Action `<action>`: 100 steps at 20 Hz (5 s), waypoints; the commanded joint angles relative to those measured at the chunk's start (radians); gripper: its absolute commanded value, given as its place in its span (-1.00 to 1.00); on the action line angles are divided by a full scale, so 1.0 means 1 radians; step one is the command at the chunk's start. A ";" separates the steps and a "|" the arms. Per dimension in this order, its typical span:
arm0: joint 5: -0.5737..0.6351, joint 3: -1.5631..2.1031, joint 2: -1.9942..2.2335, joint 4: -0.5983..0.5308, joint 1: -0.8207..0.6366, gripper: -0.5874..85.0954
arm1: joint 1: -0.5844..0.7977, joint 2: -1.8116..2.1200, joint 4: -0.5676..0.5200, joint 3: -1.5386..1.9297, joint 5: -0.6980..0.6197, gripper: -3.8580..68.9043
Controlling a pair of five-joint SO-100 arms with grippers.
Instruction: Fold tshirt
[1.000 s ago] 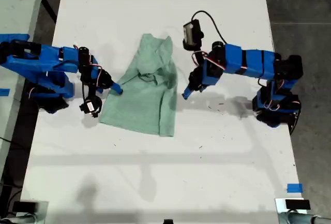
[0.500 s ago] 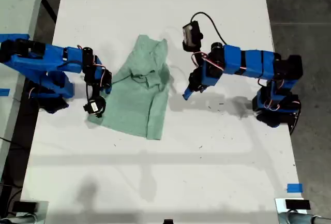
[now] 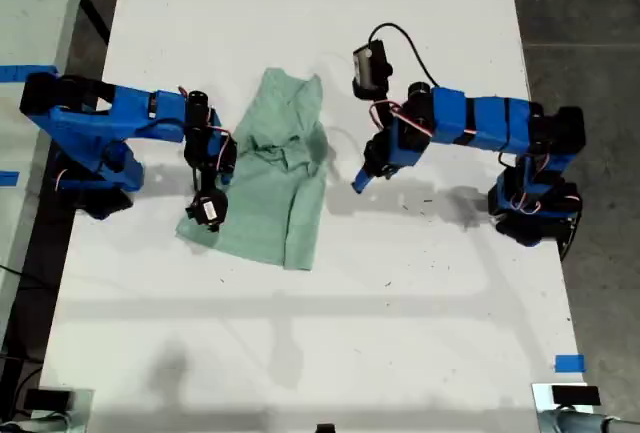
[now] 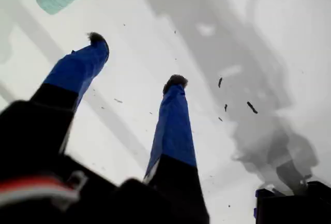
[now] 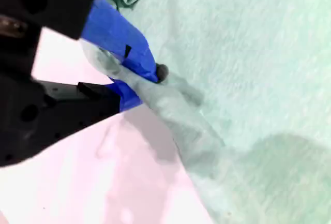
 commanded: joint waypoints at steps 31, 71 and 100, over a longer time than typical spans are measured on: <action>-0.508 -0.538 0.094 0.356 0.528 -0.41 | -0.288 -0.097 -0.086 -0.291 0.242 0.10; -0.273 -0.640 -0.451 -0.146 0.604 -0.98 | -0.360 -0.623 -0.241 -0.528 0.222 -0.92; 0.081 0.230 0.769 -0.123 -0.155 -0.98 | 0.173 -0.350 -0.653 -0.523 -0.279 -0.92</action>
